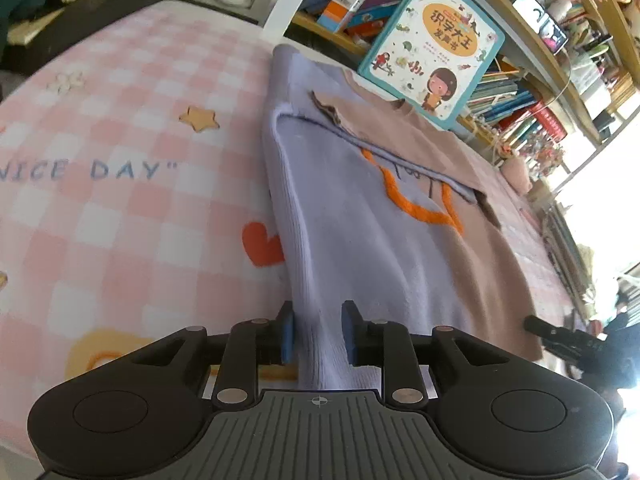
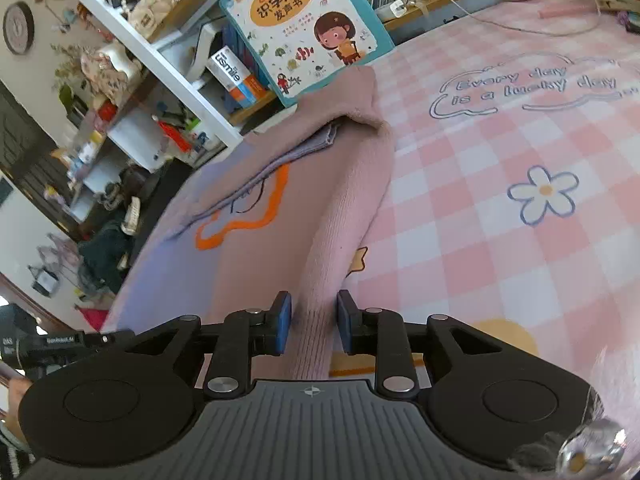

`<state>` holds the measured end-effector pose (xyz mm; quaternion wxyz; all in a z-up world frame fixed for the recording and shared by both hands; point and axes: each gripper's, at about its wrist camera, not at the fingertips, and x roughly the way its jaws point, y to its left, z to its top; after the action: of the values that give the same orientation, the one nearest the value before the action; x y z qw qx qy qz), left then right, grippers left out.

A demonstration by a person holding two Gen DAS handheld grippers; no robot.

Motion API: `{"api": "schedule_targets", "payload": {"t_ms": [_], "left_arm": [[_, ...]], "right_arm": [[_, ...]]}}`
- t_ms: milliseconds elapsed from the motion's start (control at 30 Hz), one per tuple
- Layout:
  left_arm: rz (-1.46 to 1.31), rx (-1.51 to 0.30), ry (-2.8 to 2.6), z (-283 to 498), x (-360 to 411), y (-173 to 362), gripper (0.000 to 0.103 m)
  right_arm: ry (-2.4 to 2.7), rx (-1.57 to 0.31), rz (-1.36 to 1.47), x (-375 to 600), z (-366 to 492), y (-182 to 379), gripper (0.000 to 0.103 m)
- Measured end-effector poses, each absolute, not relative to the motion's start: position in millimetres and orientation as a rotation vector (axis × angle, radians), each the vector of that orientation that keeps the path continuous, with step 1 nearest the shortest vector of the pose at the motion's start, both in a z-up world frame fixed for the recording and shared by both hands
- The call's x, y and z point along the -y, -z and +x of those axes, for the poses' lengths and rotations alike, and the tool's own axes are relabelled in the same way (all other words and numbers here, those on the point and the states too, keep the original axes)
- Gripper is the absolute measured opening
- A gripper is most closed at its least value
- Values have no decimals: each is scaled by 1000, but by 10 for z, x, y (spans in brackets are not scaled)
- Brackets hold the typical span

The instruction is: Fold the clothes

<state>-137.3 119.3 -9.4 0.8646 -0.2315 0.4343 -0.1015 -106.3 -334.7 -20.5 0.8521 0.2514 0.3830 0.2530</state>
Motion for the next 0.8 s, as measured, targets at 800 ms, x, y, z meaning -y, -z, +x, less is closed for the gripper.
{"api": "schedule_targets", "payload": {"t_ms": [800], "left_arm": [[-980,-290,485,-1166,-1518,-475,4]], "right_arm": [[-690,-368,817,3663,-813,-774,10]]}}
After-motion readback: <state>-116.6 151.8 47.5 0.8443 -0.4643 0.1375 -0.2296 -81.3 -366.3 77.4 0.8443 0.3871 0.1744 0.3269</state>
